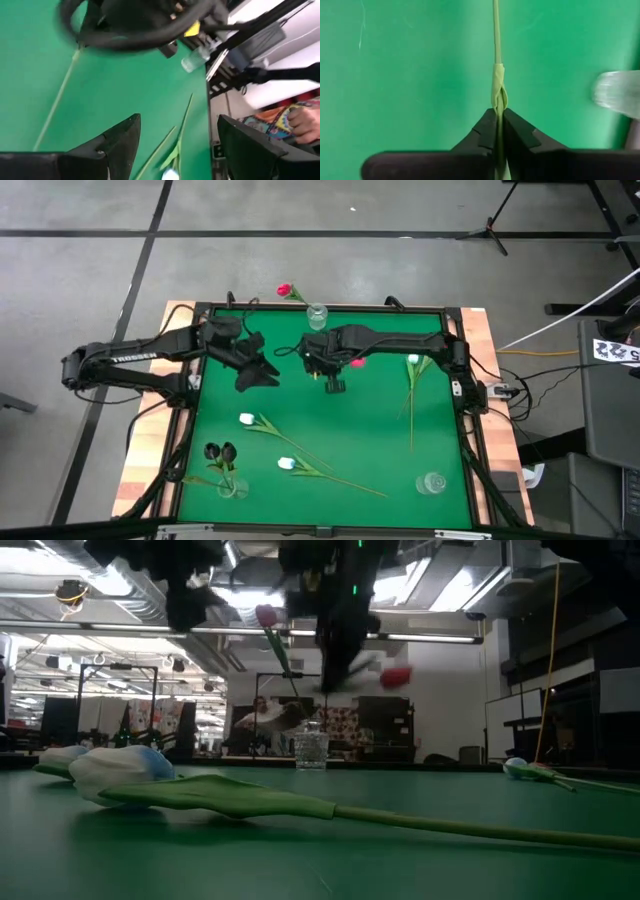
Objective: Sort flowers into vase by color
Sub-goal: Put the left pink flower into the top transparent vase
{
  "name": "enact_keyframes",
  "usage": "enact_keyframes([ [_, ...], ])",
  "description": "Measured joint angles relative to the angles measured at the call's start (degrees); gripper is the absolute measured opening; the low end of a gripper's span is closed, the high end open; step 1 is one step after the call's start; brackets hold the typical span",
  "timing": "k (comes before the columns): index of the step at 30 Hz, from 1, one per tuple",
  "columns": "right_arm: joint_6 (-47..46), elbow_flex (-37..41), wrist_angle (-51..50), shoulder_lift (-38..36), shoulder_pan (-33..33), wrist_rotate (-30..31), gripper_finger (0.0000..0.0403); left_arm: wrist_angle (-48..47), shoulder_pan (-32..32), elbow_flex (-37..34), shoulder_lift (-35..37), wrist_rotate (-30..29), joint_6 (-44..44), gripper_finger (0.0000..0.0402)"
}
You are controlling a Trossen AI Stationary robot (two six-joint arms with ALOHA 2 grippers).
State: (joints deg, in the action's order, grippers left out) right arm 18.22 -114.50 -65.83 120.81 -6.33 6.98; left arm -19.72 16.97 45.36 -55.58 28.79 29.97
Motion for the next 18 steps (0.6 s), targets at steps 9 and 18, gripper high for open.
enact_keyframes([
  [9, 12.25, -19.33, -12.64, -0.21, 3.81, 10.00, 0.0026, 2.94, 5.78, 2.00, -0.26, 8.19, 2.11, 0.0258],
  [18, 22.60, -20.28, -10.98, -0.16, 9.80, 16.79, 0.0020, 8.05, 8.53, 2.02, -3.26, 15.00, 5.74, 0.0258],
])
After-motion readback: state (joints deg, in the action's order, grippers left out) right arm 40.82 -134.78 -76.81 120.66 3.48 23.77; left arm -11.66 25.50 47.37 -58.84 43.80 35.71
